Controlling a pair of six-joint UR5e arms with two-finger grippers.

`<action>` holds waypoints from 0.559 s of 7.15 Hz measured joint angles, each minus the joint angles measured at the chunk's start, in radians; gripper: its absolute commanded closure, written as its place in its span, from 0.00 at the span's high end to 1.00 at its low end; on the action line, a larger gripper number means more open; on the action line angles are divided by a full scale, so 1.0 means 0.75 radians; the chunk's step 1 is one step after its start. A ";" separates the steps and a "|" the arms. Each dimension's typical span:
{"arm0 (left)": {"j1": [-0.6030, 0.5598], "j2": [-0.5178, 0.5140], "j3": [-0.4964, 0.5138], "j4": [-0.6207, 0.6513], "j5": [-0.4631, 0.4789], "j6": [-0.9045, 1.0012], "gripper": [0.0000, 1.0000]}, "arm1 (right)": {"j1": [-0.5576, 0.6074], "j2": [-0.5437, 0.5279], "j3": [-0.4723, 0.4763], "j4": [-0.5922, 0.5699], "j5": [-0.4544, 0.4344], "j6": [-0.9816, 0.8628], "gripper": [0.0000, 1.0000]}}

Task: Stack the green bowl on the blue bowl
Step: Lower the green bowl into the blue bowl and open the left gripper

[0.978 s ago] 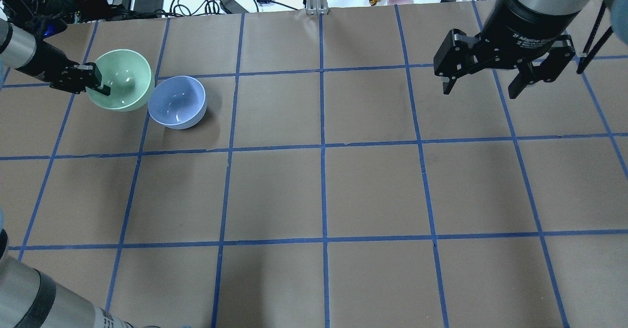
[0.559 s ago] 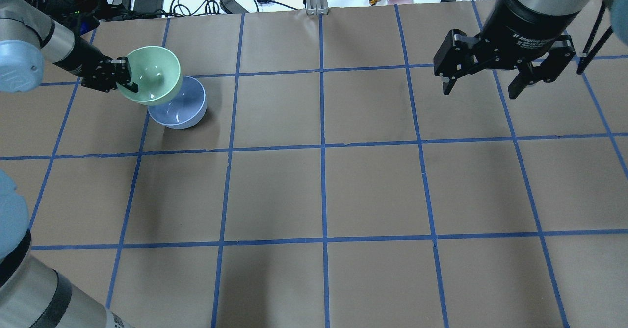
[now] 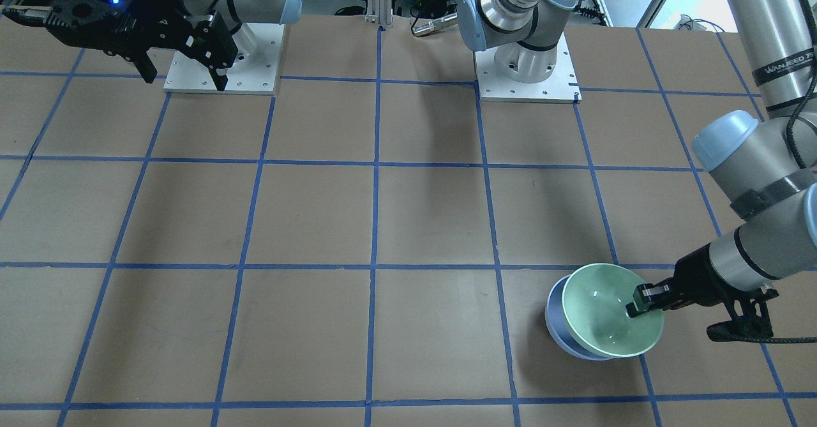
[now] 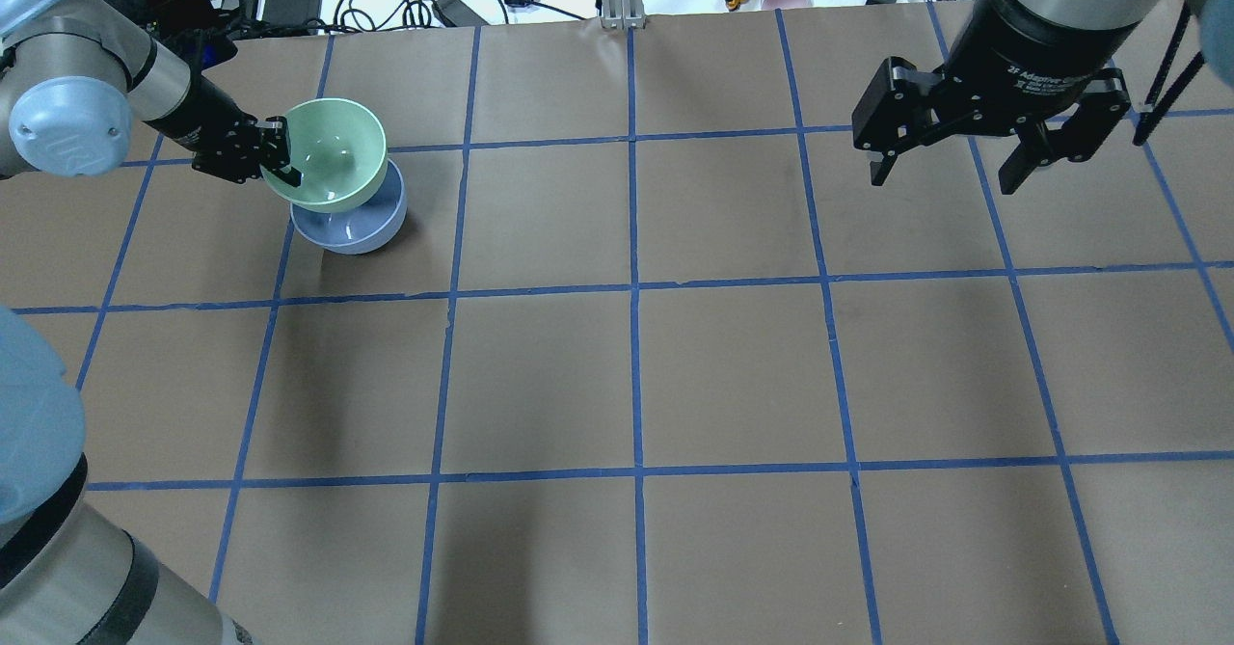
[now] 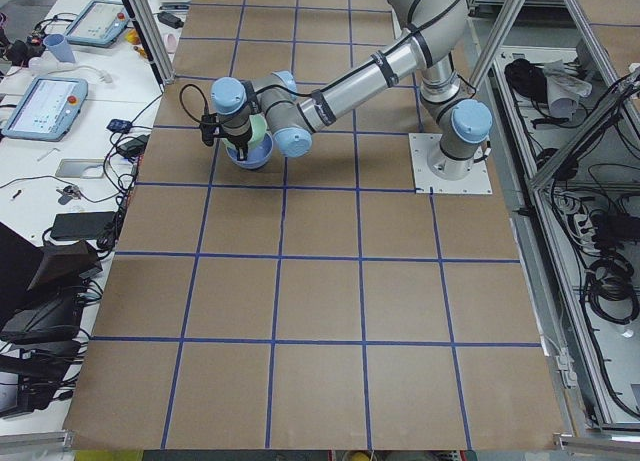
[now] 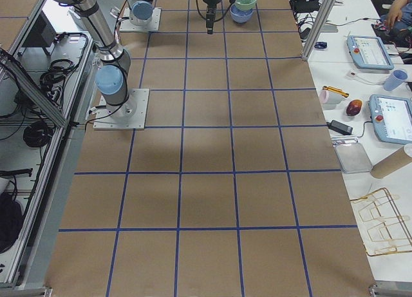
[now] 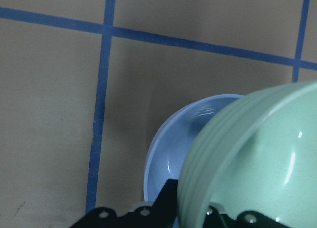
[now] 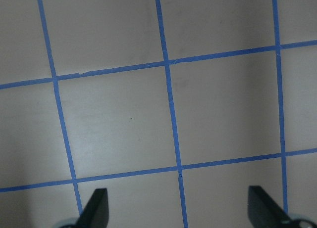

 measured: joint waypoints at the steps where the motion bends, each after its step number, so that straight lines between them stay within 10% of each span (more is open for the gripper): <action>1: 0.000 0.000 -0.004 -0.001 0.031 0.005 0.00 | 0.000 0.000 0.000 0.000 0.000 0.000 1.00; 2: 0.000 0.001 -0.009 -0.002 0.044 0.007 0.00 | 0.000 0.000 0.000 -0.001 0.000 0.000 1.00; 3: 0.000 0.002 -0.011 -0.002 0.046 0.009 0.99 | 0.000 0.000 0.000 -0.001 0.000 0.000 1.00; 4: 0.000 0.003 -0.014 -0.005 0.045 0.006 1.00 | 0.000 0.000 0.000 -0.001 0.000 0.000 1.00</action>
